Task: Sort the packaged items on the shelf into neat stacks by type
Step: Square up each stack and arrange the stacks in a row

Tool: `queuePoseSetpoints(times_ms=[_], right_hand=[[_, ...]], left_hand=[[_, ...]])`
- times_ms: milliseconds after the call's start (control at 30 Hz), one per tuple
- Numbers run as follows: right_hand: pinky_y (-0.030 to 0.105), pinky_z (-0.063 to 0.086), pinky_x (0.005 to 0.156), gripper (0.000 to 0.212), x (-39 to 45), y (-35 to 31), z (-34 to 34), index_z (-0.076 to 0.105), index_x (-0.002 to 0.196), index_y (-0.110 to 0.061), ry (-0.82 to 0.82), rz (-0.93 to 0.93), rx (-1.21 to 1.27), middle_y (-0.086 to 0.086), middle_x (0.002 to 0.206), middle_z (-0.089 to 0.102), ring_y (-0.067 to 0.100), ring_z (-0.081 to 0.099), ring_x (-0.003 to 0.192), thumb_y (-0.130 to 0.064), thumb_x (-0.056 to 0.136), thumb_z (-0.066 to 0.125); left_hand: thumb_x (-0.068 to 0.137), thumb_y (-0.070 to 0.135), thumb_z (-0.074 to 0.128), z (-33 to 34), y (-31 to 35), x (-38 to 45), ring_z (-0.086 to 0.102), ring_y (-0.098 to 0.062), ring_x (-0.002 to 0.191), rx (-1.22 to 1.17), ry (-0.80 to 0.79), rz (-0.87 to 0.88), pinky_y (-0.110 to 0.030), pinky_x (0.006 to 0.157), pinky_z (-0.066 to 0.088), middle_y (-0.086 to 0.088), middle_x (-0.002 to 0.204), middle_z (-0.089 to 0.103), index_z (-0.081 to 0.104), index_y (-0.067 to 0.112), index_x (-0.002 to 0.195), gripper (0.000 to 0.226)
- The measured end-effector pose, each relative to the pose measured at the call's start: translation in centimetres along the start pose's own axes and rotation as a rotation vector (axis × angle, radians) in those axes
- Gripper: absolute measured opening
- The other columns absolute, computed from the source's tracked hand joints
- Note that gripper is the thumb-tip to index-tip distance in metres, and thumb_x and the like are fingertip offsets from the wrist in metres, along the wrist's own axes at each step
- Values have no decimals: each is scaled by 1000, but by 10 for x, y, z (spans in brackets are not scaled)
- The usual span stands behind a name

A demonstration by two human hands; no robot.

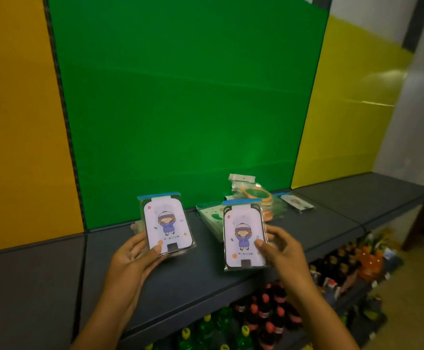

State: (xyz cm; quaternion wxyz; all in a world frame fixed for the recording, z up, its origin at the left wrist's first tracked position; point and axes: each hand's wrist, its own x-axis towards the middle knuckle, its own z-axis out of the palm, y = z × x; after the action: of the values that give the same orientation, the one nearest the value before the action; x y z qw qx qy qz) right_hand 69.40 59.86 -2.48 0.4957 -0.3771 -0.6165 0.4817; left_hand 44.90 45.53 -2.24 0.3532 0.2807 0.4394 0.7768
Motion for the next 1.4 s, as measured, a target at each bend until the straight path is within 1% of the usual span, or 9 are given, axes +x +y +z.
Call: queuePoseSetpoints(times_ms=[167, 300, 467, 633, 733, 867, 1000, 1167, 1400], right_hand=[[38, 61, 70, 25, 40, 14, -27, 63, 110, -11, 56, 13, -57, 8, 100, 71, 18, 73, 83, -3, 86, 67], [36, 61, 73, 26, 89, 11, -50, 63, 110, -9, 81, -23, -105, 9, 103, 69, 21, 71, 90, -1, 86, 67], [28, 60, 68, 28, 132, 19, -69, 63, 111, -6, 112, -51, -136, 9, 103, 70, 19, 70, 90, 1, 84, 68], [35, 62, 73, 32, 162, 30, -94, 61, 116, -3, 183, -52, -94, 13, 108, 69, 28, 69, 98, 1, 85, 67], [43, 60, 78, 29, 174, 35, -110, 63, 112, -9, 206, -58, -113, 9, 107, 69, 25, 70, 96, 0, 85, 67], [33, 61, 73, 30, 195, 40, -131, 63, 113, -11, 244, -77, -93, 6, 105, 70, 14, 72, 89, 0, 86, 67], [35, 61, 73, 30, 220, 49, -151, 62, 114, -13, 233, -97, -70, 0, 104, 71, 16, 72, 91, -2, 87, 67], [23, 59, 64, 28, 256, 70, -180, 62, 110, -15, 181, -77, -58, -2, 98, 70, 8, 72, 83, -1, 86, 66], [21, 57, 57, 38, 319, 82, -232, 56, 119, -14, 63, -66, -5, 11, 94, 71, 11, 73, 79, 2, 86, 66]], left_hand=[[85, -13, 55, 34, -32, 48, 73, -14, 80, -25, -26, -28, -21, 64, 59, -6, 105, 70, 59, 10, 106, 31], [85, -10, 57, 71, -46, 89, 69, -22, 98, -42, -72, -24, -25, 77, 59, -5, 108, 71, 59, 10, 112, 33], [86, -11, 55, 115, -64, 130, 68, -21, 98, -82, -102, -42, -21, 71, 58, -6, 110, 69, 56, 7, 116, 35], [85, -11, 57, 158, -85, 163, 71, -19, 89, -79, -143, -69, -22, 68, 59, -6, 109, 70, 57, 7, 115, 35], [86, -12, 55, 182, -96, 171, 71, -19, 88, -74, -176, -75, -23, 73, 59, -5, 106, 71, 59, 14, 105, 32], [87, -12, 54, 215, -104, 177, 71, -16, 88, -81, -214, -76, -20, 68, 58, -3, 105, 71, 59, 16, 103, 33], [87, -11, 55, 238, -112, 188, 71, -18, 93, -74, -193, -68, -24, 74, 59, -3, 108, 70, 58, 14, 108, 33], [86, -8, 58, 262, -131, 198, 71, -17, 94, -37, -119, -48, -25, 75, 59, -4, 111, 70, 56, 11, 116, 36], [85, -6, 60, 311, -161, 206, 71, -22, 95, 44, -15, 26, -25, 74, 59, -7, 107, 72, 60, 12, 108, 30]])
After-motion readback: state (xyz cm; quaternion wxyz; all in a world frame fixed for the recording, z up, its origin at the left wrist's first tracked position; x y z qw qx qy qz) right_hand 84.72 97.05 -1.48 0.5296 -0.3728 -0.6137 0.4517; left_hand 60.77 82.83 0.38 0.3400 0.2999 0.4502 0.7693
